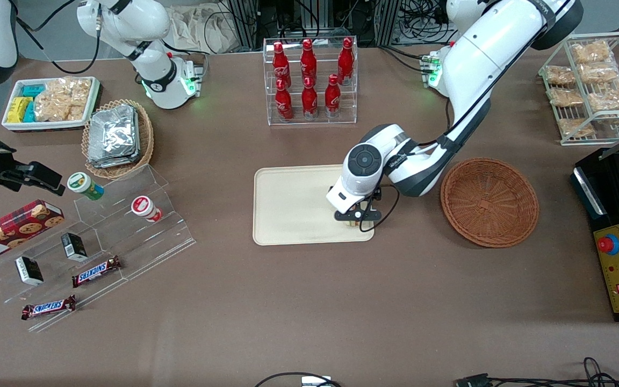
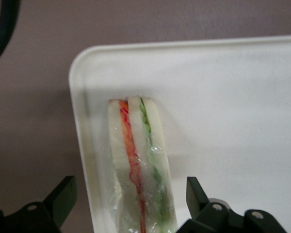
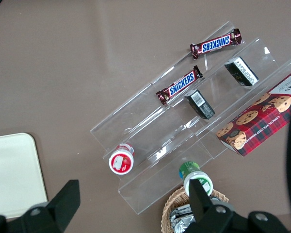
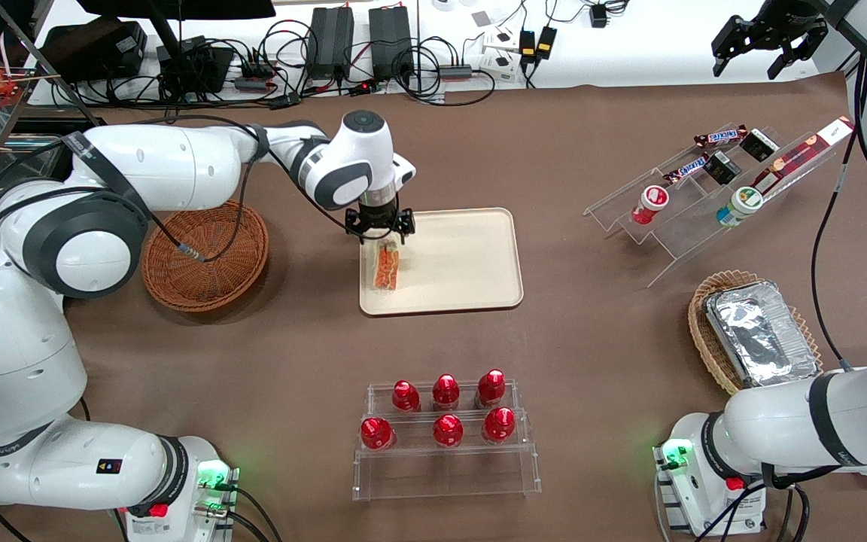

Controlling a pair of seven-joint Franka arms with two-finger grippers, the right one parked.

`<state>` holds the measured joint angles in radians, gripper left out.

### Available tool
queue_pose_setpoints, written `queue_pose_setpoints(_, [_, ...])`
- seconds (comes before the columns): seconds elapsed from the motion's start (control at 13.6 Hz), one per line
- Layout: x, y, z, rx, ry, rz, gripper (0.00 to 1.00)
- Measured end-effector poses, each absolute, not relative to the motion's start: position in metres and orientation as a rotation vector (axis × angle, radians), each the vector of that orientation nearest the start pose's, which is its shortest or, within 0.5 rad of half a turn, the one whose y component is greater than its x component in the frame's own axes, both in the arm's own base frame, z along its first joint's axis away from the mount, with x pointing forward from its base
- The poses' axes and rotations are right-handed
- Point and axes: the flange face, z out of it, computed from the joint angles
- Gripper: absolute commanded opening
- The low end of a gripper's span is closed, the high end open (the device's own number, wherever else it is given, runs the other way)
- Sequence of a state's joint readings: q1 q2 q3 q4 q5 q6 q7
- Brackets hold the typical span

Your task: Place sandwich from basket to tray

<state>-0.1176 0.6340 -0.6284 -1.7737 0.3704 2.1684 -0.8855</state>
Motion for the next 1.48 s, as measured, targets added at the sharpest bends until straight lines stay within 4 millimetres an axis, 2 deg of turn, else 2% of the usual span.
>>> queue_pose_setpoints(0.15, [0.522,-0.394,0.290,-3.056,-0.007,0.169,1.00])
queue_pose_setpoints(0.3, [0.533,-0.384,0.352,-3.030,-0.012,0.117,1.00])
queue_pose_setpoints(0.37, [0.536,-0.371,0.382,-3.024,-0.006,0.111,1.00])
queue_pose_setpoints(0.52, [0.548,-0.316,0.445,-3.050,-0.037,0.126,1.00])
queue_pose_setpoints(0.66, [0.558,-0.242,0.497,-3.047,-0.104,0.102,1.00])
queue_pose_setpoints(0.74, [0.557,-0.209,0.517,-3.036,-0.152,0.085,1.00])
queue_pose_setpoints(0.81, [0.554,-0.180,0.533,-3.025,-0.216,0.066,1.00])
queue_pose_setpoints(0.96, [0.547,-0.130,0.551,-3.034,-0.254,0.048,1.00])
queue_pose_setpoints(1.11, [0.540,-0.083,0.562,-3.060,-0.260,0.047,1.00])
queue_pose_setpoints(1.25, [0.535,-0.040,0.565,-3.091,-0.272,0.058,1.00])
queue_pose_setpoints(1.33, [0.534,-0.029,0.565,-3.097,-0.281,0.061,1.00])
queue_pose_setpoints(1.48, [0.534,-0.026,0.565,-3.102,-0.289,0.061,1.00])
